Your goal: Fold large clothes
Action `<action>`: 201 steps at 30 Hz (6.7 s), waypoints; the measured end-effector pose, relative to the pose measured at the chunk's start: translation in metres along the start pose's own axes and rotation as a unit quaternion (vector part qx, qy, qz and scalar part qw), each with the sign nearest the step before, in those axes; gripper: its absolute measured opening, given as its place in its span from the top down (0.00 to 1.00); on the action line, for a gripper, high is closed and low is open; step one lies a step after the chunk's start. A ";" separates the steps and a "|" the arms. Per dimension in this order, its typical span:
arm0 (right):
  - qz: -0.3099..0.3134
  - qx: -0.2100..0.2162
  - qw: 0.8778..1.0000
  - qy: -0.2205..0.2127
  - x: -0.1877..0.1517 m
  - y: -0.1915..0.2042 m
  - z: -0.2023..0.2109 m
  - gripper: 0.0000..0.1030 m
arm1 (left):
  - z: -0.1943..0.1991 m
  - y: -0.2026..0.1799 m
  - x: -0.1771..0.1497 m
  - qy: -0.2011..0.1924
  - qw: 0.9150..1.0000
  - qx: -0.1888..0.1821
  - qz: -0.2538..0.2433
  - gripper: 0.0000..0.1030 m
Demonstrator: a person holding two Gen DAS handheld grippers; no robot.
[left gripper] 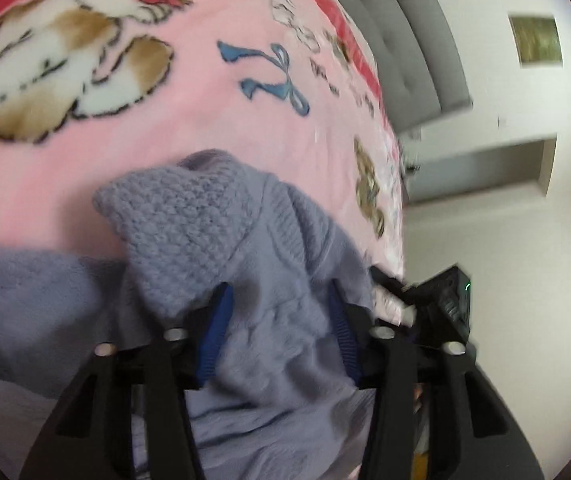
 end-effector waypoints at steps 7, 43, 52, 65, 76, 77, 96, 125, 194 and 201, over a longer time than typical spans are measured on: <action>0.048 0.033 0.998 -0.019 -0.022 0.022 0.022 0.94 | 0.019 0.002 -0.002 -0.021 0.999 -0.024 0.029 1.00; -0.039 0.057 0.997 -0.041 -0.080 -0.031 0.038 0.50 | 0.056 0.019 -0.034 -0.029 0.998 0.053 0.017 0.41; -0.036 0.062 0.997 -0.039 -0.074 -0.034 0.027 0.73 | 0.026 0.031 -0.016 -0.042 0.996 0.071 0.033 0.75; -0.012 0.194 0.980 -0.030 -0.117 0.024 0.098 0.94 | 0.136 -0.004 -0.055 -0.097 0.989 -0.084 0.075 0.95; 0.056 -0.008 0.998 0.009 -0.200 -0.045 0.065 0.93 | 0.105 0.101 -0.155 -0.056 0.989 -0.020 0.135 0.95; 0.051 -0.006 0.999 0.002 -0.202 -0.048 0.063 0.93 | 0.105 0.098 -0.156 -0.063 0.991 -0.016 0.115 0.95; 0.432 -0.136 0.886 -0.097 -0.260 0.069 0.066 0.42 | 0.079 -0.028 -0.176 -0.019 0.941 0.137 -0.309 0.61; 0.376 -0.160 0.907 -0.102 -0.295 0.046 0.089 0.19 | 0.092 -0.027 -0.202 -0.002 0.946 0.164 -0.281 0.32; 0.226 -0.259 0.936 -0.080 -0.369 0.043 0.256 0.87 | 0.318 -0.022 -0.252 -0.053 0.933 0.328 -0.140 0.89; 0.273 -0.220 0.922 -0.165 -0.225 0.060 0.223 0.87 | 0.251 -0.038 -0.135 -0.137 0.937 0.298 -0.122 0.90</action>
Point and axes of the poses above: each gripper's, at about its wrist camera, not at the fingertips, and z roughly against the way its jaws point, y to its left, x to its top, the point moved 1 cm from there along -z, roughly the way its jaws point, and after that the axes turned 3 degrees about -x, right-handed, at the moved point
